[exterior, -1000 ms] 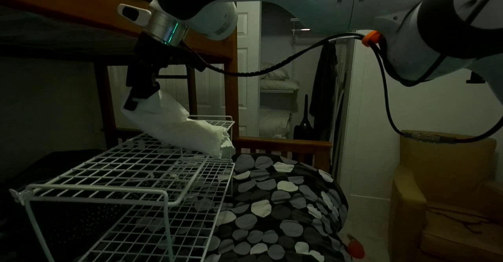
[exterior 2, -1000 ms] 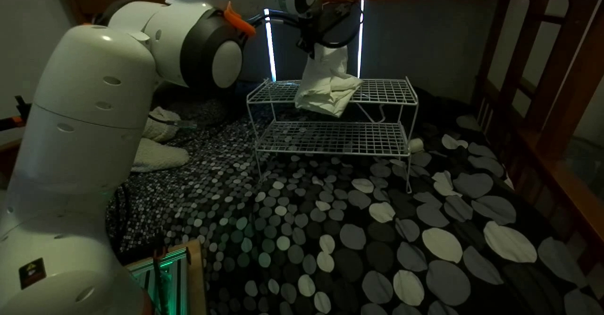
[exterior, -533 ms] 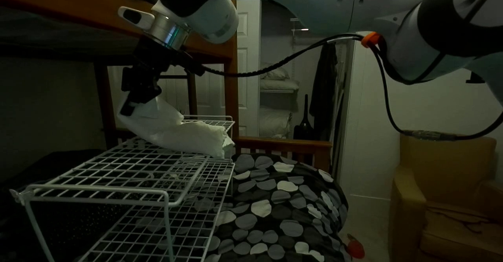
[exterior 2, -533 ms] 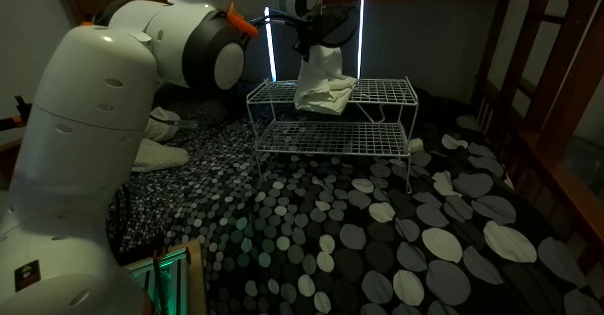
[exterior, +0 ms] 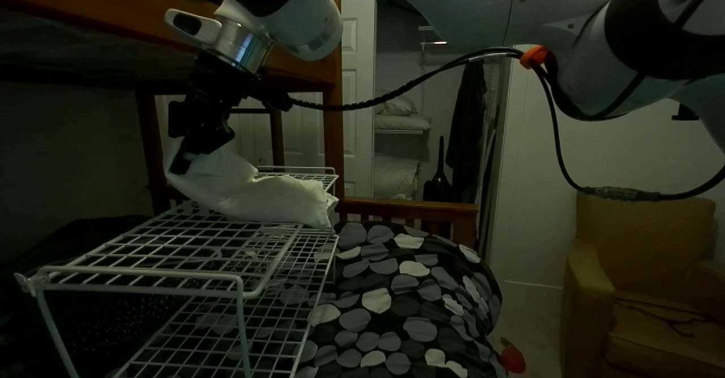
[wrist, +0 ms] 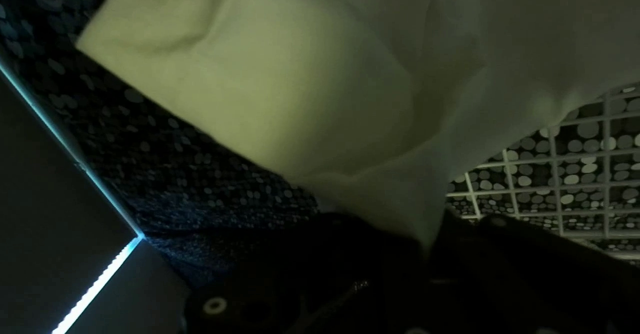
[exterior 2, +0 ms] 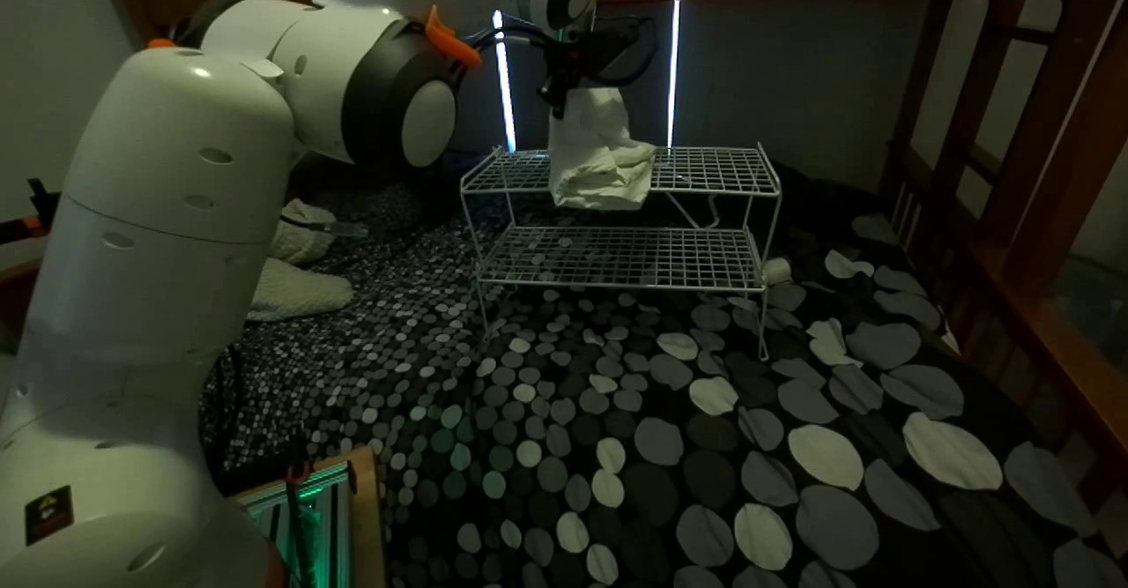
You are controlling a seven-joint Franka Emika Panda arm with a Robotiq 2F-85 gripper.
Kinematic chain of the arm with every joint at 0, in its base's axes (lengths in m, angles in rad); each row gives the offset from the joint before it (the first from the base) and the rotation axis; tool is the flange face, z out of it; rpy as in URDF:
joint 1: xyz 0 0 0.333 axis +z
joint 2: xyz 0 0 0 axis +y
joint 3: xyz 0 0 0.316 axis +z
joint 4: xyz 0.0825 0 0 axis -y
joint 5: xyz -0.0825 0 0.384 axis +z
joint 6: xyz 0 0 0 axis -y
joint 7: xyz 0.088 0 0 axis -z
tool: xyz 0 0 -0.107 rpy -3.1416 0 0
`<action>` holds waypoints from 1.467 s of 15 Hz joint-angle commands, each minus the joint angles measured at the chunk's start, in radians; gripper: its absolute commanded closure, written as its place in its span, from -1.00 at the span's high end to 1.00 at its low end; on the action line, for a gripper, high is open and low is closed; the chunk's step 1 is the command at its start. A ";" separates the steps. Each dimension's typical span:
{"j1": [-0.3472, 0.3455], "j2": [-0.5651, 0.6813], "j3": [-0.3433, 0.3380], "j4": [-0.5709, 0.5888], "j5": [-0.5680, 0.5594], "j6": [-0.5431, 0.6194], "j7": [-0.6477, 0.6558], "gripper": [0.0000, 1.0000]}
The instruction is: Pick up the white bedsheet and put it on the topmost white rack
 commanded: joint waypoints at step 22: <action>-0.049 -0.227 0.019 -0.023 0.026 -0.109 0.105 1.00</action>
